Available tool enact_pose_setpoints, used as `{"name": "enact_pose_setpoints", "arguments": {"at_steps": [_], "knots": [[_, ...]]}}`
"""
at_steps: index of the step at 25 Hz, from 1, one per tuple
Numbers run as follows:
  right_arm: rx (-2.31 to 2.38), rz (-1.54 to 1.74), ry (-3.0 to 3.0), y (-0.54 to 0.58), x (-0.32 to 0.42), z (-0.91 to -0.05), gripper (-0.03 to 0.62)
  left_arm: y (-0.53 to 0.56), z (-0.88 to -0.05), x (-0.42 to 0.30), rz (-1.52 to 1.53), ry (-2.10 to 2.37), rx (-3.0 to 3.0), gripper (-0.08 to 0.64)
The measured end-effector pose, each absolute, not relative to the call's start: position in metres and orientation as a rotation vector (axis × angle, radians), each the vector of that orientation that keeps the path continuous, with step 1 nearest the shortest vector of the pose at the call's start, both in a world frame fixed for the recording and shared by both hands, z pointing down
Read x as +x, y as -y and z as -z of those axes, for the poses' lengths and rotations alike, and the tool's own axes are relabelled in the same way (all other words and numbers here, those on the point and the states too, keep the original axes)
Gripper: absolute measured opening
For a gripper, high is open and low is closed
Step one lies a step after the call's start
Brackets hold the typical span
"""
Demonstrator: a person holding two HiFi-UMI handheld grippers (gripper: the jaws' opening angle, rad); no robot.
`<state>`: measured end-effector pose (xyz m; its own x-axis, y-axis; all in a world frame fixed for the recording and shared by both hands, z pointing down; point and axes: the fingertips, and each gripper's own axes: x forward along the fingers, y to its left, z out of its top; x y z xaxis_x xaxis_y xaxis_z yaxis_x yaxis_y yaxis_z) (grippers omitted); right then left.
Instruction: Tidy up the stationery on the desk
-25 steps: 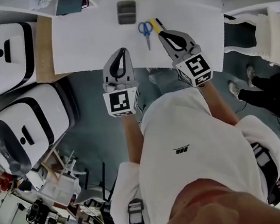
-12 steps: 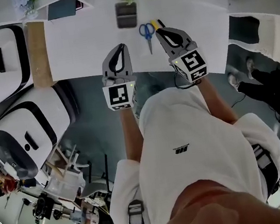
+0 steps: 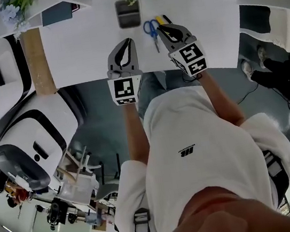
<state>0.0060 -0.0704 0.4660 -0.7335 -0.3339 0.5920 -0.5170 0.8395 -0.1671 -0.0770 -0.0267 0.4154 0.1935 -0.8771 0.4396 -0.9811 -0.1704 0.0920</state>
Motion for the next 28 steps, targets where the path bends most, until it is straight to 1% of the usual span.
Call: {"name": "enact_pose_setpoints", "arguments": {"at_steps": [14,28], "knots": [[0.810,-0.525,2.262,0.075,0.002,-0.528,0.002,0.033,-0.463,-0.071,-0.459,1.466,2.239,0.000],[0.827,-0.609,2.145,0.076,-0.009,-0.579,0.034,0.044,-0.490,-0.068,-0.507,1.342,2.296,0.000]]}}
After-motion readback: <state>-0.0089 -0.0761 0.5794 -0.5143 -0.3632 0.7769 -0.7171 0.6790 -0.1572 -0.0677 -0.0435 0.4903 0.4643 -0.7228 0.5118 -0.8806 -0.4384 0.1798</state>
